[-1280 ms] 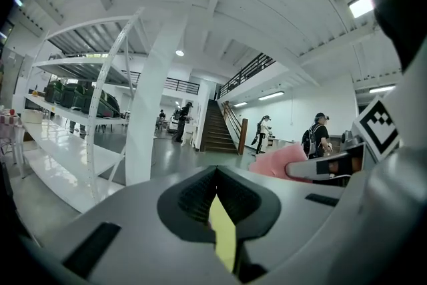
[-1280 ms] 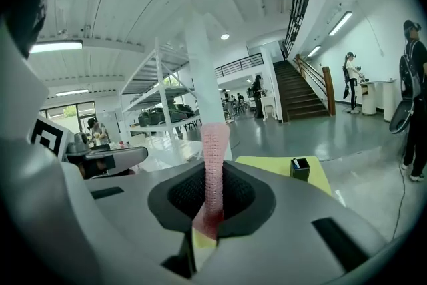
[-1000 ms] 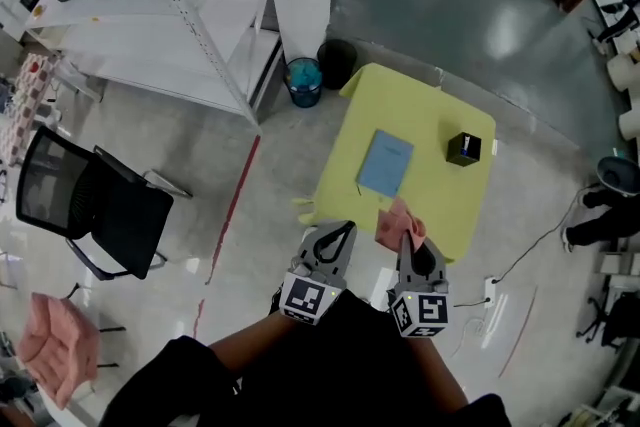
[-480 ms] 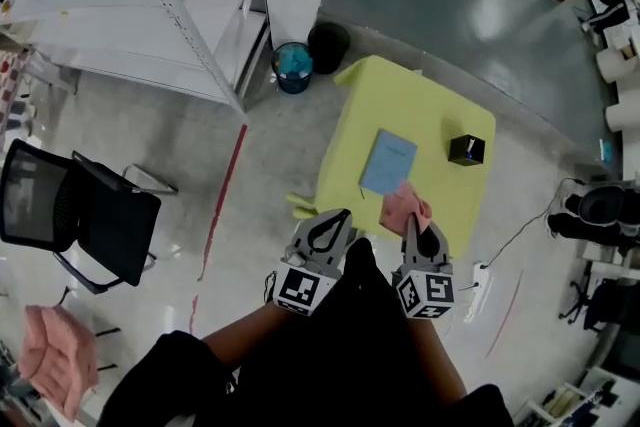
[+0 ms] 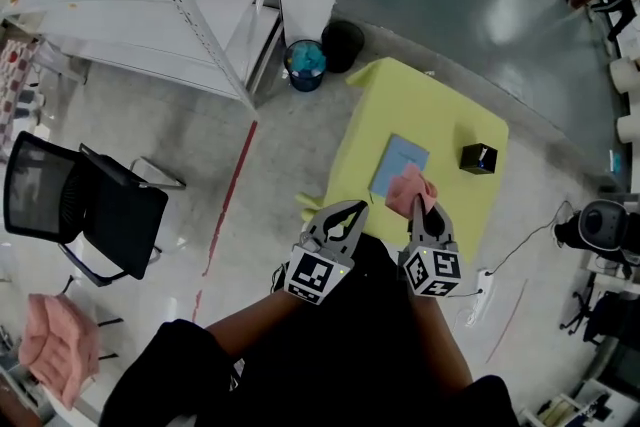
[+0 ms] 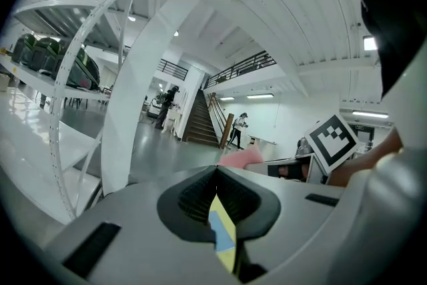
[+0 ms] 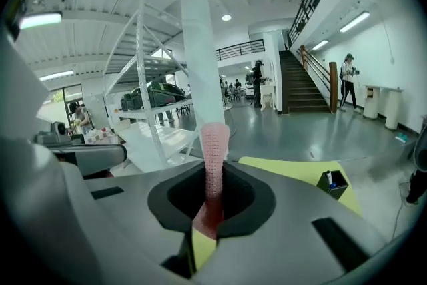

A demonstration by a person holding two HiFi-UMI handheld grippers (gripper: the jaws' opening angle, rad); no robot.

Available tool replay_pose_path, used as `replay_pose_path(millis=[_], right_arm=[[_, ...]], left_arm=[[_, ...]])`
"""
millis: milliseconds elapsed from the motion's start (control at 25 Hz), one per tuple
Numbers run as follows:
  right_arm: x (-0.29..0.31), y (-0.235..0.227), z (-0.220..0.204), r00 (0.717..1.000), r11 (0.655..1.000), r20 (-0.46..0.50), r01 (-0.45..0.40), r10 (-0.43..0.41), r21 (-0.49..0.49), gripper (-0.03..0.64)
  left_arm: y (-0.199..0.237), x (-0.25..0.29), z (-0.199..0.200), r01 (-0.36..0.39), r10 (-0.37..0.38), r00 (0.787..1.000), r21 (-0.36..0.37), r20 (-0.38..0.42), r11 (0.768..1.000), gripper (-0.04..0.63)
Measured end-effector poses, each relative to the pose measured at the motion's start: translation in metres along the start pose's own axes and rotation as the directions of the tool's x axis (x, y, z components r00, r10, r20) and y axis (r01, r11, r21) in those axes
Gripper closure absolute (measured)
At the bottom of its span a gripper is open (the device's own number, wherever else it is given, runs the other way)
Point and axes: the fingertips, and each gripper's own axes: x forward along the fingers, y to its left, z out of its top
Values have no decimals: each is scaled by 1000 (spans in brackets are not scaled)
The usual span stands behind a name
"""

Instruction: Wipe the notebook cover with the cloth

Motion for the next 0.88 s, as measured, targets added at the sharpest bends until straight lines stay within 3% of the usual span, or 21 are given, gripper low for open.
replay_pose_path(millis=[320, 560, 880], right_arm=[[63, -45, -14, 997, 993, -41, -62, 66, 100, 575], [136, -81, -41, 979, 966, -95, -158, 180, 203, 575], [214, -120, -99, 957, 941, -199, -144, 212, 306, 575]], left_arm=[[11, 65, -9, -35, 36, 999, 30, -31, 999, 591], [25, 125, -35, -74, 75, 993, 18, -94, 997, 591], [50, 192, -87, -132, 126, 974, -19, -188, 991, 589]])
